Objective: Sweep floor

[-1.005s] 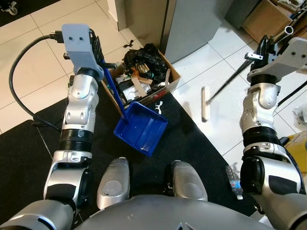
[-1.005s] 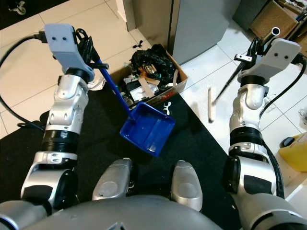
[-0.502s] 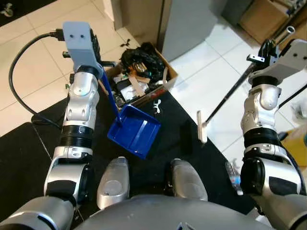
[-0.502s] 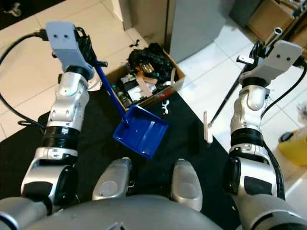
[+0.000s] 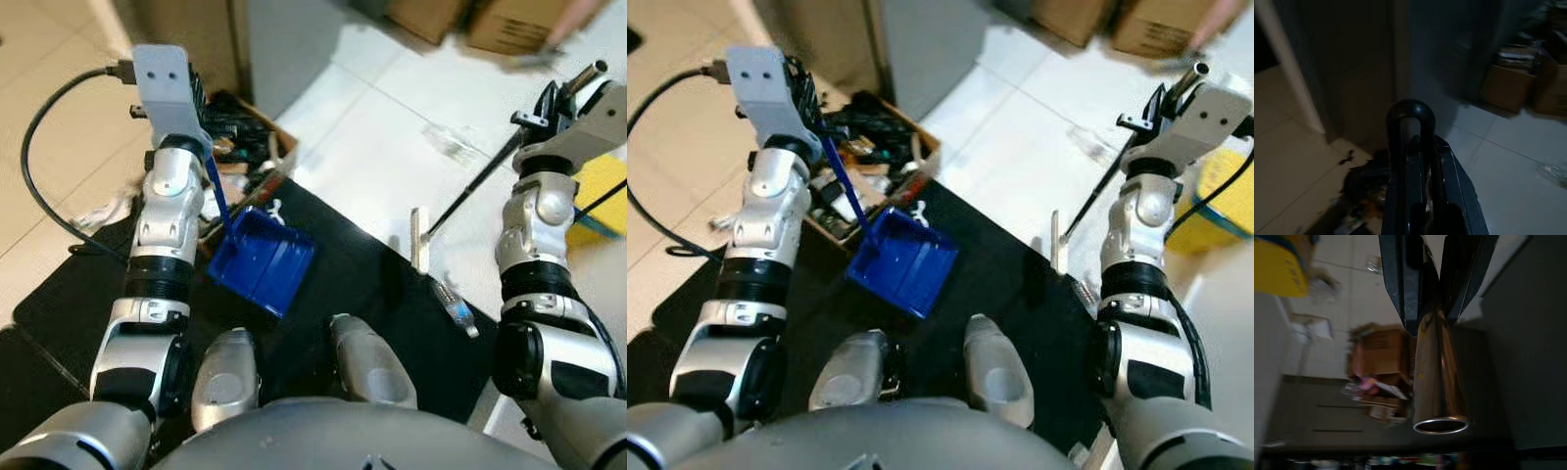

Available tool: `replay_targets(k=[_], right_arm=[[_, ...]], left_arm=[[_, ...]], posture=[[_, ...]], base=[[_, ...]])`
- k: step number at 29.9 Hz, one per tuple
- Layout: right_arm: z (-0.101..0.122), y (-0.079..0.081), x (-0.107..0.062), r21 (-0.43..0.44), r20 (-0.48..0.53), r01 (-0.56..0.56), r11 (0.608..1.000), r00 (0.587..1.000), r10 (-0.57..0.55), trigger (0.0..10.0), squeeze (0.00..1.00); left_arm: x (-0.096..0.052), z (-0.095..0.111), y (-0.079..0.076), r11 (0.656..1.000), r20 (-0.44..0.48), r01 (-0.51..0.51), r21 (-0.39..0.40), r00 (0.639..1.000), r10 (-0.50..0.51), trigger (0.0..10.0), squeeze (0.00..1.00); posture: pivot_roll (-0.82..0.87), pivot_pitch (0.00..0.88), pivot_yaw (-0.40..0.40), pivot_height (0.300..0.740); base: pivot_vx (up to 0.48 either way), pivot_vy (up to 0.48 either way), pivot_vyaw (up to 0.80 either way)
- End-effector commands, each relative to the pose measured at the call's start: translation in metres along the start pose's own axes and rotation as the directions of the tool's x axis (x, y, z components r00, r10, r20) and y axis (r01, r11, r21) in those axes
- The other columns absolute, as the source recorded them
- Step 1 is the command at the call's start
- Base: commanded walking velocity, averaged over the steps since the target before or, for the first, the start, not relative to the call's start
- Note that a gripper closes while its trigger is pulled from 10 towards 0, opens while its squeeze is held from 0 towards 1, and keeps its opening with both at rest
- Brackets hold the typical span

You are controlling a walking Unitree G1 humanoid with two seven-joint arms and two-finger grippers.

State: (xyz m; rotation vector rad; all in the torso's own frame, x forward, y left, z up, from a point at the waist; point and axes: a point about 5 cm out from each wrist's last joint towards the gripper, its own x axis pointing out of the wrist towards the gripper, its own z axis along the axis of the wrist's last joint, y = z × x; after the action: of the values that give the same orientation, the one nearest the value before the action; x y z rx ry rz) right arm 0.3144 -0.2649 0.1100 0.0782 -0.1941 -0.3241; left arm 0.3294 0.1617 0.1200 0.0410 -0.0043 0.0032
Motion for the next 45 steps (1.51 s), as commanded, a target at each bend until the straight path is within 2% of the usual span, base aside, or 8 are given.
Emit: replay_targets(k=[1,45], right_arm=[[0.007,-0.002,0.003,-0.002,0.027,0.001,1.000,1.000,-0.001,10.0,0.00],[0.005,0.001,0.002,0.003,0.014,-0.014,1.000,1.000,0.014,10.0,0.00]], left_arm=[[0.002,0.008,-0.004,1.000,0.046,0.011,0.001,0.999,-0.011,10.0,0.00],[0.006,-0.002,0.005,0.998,0.008,-0.065,0.017,0.998,0.065,10.0,0.00]], posture=[[0.10,0.000,-0.031,0.740],[0.10,0.000,-0.035,0.740]], base=[[0.000,0.000,-0.76],[0.000,0.000,-0.76]])
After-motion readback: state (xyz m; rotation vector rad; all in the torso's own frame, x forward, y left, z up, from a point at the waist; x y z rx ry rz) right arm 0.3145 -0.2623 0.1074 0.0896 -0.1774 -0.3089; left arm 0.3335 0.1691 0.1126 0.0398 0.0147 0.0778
